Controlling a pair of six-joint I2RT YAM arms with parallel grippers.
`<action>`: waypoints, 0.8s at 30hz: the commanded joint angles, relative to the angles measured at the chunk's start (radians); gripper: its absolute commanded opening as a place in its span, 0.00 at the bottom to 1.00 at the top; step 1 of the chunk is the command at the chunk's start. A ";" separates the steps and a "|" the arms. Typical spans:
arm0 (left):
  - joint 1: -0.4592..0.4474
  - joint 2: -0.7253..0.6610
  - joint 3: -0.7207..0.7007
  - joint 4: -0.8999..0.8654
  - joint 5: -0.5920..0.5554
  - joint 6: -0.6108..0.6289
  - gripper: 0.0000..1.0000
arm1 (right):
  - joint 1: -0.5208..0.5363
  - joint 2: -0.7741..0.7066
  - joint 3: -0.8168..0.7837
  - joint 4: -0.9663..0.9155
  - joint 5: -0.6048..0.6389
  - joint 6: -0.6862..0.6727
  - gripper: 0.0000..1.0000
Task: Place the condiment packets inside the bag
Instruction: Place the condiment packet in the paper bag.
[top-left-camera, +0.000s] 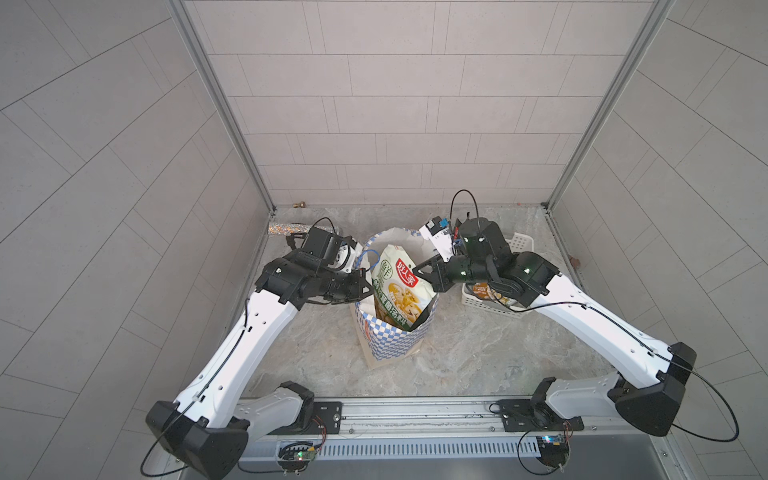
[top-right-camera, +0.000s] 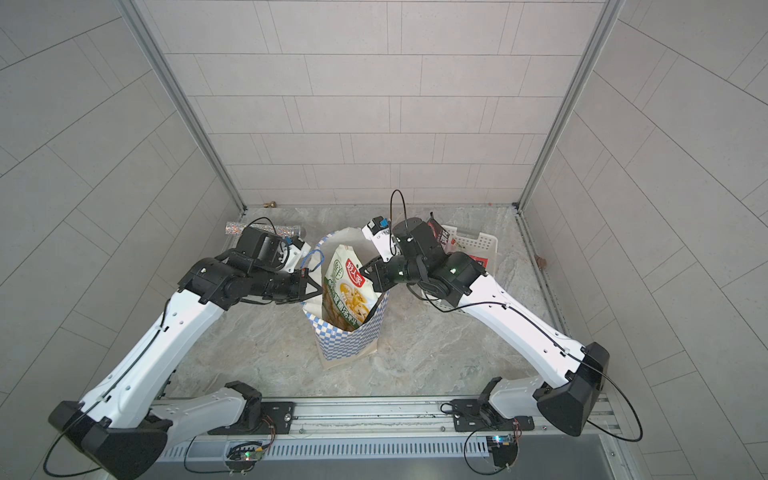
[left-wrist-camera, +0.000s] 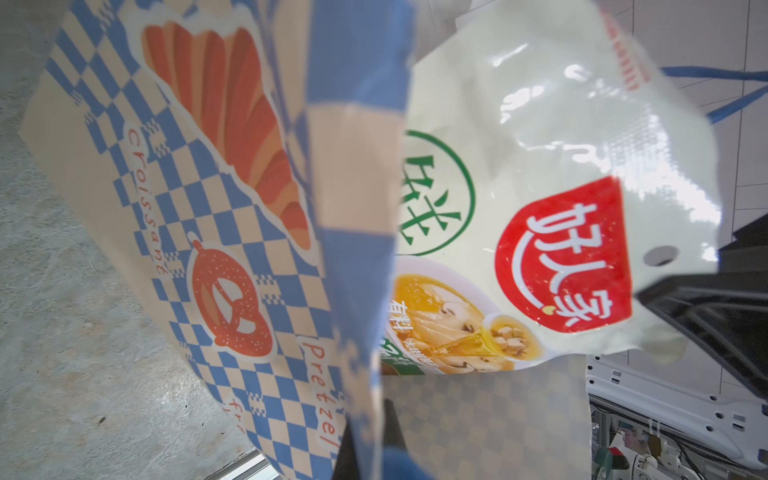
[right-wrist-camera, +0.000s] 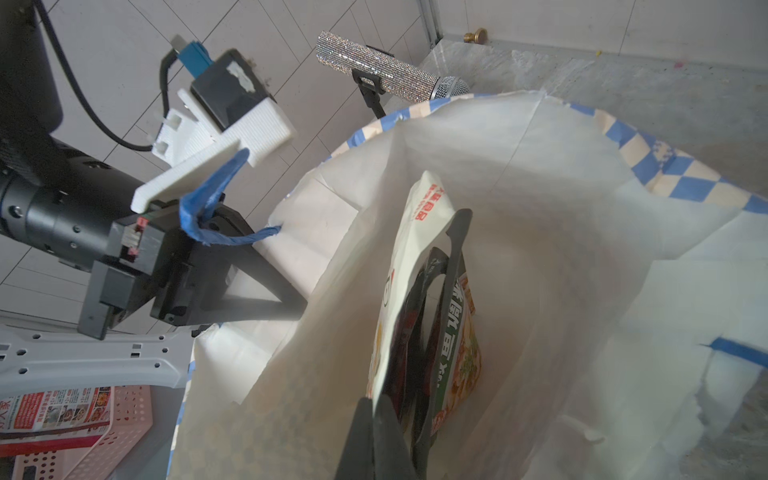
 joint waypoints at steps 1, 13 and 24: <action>-0.008 -0.028 0.028 0.071 0.065 0.030 0.00 | 0.001 -0.021 0.009 0.039 0.051 0.016 0.00; -0.045 -0.014 0.066 0.152 0.074 -0.045 0.00 | 0.001 -0.081 -0.037 0.099 0.046 0.094 0.17; -0.044 -0.047 0.097 0.002 -0.271 0.005 0.00 | -0.125 -0.211 -0.033 0.011 0.147 0.040 0.42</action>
